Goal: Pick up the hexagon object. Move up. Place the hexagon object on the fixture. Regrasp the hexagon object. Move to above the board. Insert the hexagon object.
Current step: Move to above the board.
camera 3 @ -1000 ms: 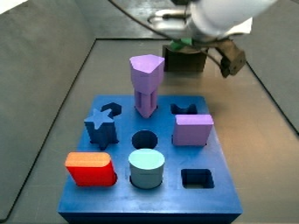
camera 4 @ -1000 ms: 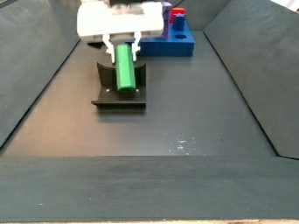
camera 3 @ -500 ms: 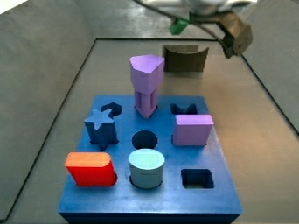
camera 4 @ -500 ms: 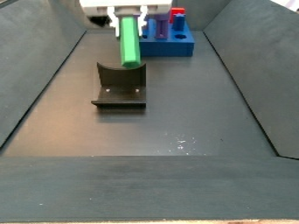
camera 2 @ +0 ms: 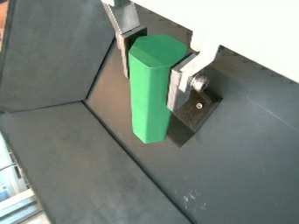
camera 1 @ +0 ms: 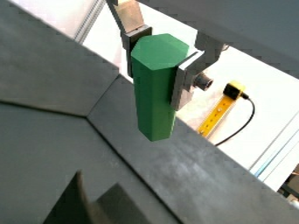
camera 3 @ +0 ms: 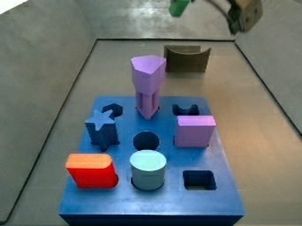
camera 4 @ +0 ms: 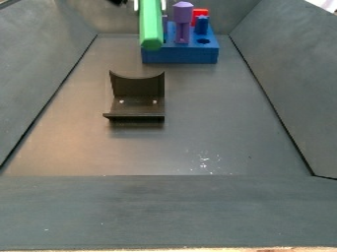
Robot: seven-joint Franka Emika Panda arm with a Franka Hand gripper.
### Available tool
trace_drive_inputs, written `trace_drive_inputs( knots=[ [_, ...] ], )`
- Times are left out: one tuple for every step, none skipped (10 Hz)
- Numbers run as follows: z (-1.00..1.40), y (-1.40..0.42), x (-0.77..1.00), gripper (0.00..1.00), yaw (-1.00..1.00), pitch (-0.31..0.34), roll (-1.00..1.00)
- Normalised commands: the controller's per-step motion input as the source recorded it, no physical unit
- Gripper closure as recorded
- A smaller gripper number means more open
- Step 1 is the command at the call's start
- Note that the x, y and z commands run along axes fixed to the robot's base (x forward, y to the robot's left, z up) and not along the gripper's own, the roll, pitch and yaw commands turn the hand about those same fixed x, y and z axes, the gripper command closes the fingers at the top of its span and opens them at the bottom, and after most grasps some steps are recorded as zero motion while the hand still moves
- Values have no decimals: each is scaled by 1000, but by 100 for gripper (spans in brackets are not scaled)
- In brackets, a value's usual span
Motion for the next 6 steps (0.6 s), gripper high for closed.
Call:
trace_drive_inputs(
  knots=[
    [900,-54,-103,100,35,92,-44],
    [732,-35,-81,100,48,88,-47],
    [507,-18,-48,100,57,77,-52],
    [396,-14,-38,100,61,77,-52],
    [176,-16,-17,100,62,77,-50],
    [430,-1000,-399,100,-79,-19,-1000]
  ],
)
